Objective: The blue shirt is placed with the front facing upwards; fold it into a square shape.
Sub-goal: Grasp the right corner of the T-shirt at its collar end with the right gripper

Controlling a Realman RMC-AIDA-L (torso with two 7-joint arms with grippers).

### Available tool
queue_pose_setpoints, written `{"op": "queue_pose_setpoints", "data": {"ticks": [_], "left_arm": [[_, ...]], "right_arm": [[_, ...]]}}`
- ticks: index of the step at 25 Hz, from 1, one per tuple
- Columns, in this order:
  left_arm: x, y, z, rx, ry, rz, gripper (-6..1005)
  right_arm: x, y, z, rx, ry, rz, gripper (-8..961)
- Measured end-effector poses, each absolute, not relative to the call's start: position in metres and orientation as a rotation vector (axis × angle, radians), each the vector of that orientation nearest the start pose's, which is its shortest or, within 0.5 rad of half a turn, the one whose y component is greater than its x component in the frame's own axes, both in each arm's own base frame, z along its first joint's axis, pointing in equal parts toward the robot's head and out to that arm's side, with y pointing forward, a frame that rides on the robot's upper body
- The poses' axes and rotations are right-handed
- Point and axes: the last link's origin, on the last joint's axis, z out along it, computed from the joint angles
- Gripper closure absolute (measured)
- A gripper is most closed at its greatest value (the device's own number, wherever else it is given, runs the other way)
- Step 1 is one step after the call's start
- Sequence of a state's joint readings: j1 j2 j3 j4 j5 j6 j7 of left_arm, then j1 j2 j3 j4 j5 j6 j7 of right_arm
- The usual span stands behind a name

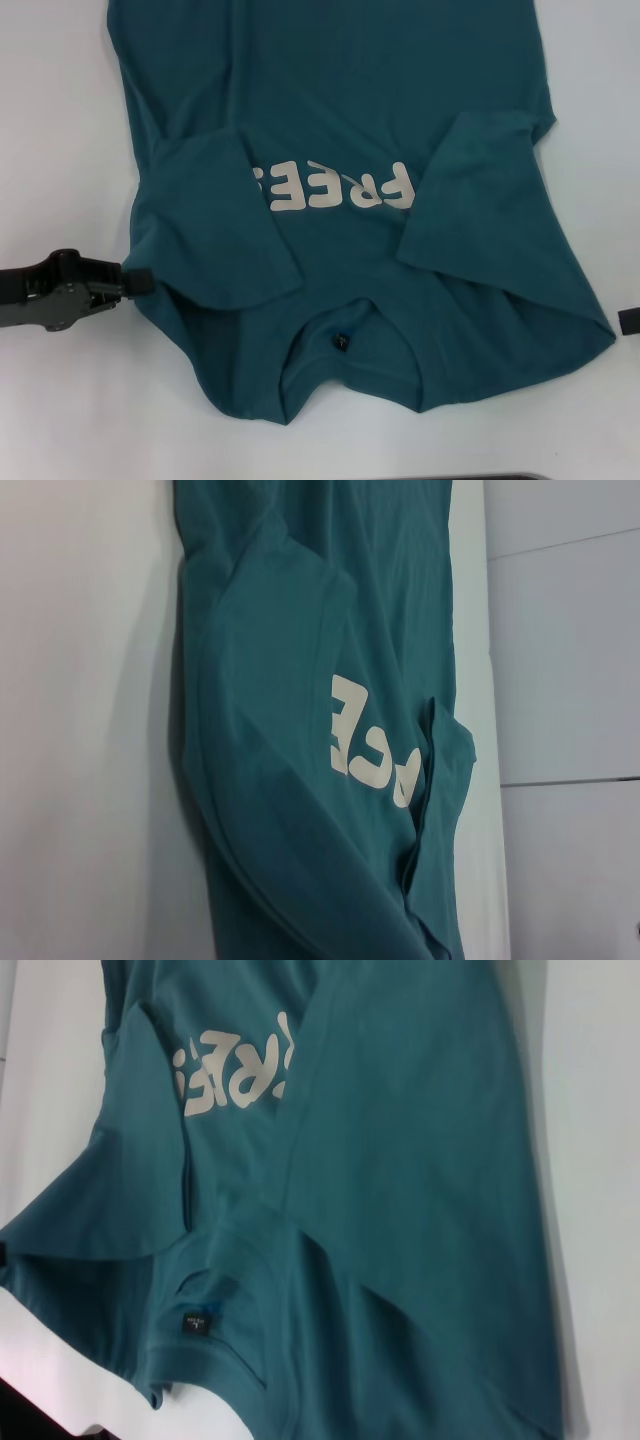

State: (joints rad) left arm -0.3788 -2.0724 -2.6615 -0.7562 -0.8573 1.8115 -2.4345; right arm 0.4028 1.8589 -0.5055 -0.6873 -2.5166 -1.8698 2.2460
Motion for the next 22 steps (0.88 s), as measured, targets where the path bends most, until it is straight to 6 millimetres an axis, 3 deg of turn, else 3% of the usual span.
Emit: {"op": "queue_pose_setpoints", "data": {"ticks": [22], "left_arm": [[-0.32, 0.255, 0.026, 2.067, 2.203, 0.655, 983]], "right_arm": [[0.367, 0.245, 0.076, -2.309, 2.064, 0.138, 41]]}}
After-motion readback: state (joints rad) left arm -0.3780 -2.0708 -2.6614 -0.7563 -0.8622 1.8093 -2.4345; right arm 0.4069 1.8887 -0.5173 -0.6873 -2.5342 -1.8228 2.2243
